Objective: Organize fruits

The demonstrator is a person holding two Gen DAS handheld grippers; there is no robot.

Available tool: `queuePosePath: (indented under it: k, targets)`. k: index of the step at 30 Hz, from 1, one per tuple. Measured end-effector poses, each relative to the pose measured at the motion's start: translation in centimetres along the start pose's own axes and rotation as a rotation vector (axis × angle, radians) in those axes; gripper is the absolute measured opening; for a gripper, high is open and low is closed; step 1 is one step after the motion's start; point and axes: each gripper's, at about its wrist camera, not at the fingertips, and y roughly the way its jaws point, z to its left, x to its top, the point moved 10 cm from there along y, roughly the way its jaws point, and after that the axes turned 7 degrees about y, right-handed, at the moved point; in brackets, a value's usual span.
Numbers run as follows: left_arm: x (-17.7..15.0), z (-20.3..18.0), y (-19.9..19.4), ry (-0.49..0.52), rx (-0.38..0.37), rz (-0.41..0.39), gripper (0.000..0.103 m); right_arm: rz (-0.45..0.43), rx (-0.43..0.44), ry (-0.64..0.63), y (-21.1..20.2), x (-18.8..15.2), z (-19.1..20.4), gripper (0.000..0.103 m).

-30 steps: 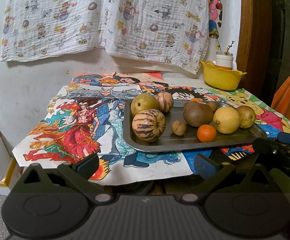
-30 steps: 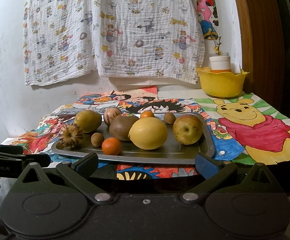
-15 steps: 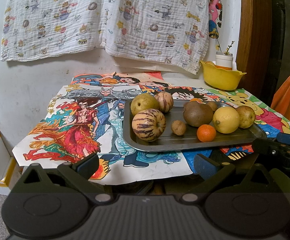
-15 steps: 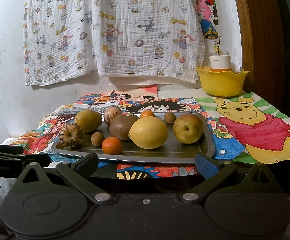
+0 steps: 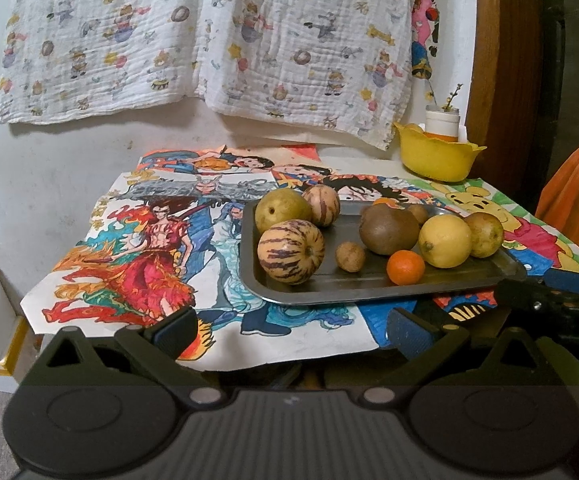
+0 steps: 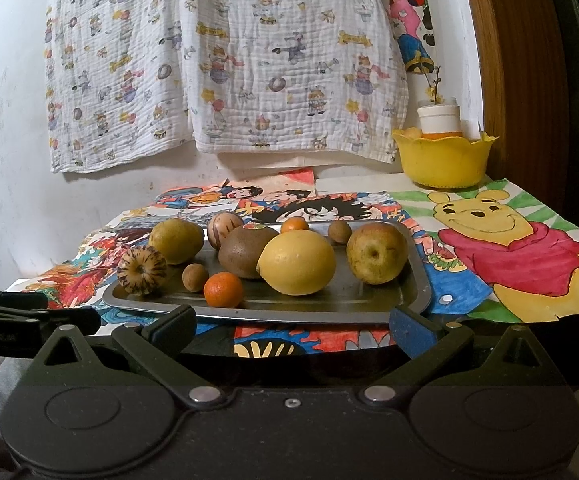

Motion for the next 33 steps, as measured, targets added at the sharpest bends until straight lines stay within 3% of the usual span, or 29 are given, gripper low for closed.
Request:
queuePosePath:
  k: [24,33]
  targets:
    - [0.3,-0.1,0.6,-0.005,0.0,0.01,0.103,0.02,-0.002,0.016,0.4,-0.6,0.4,0.102]
    - [0.2,-0.1,0.8,-0.014,-0.004,0.015,0.103,0.029,-0.002,0.024,-0.8,-2.2,2.5,0.102]
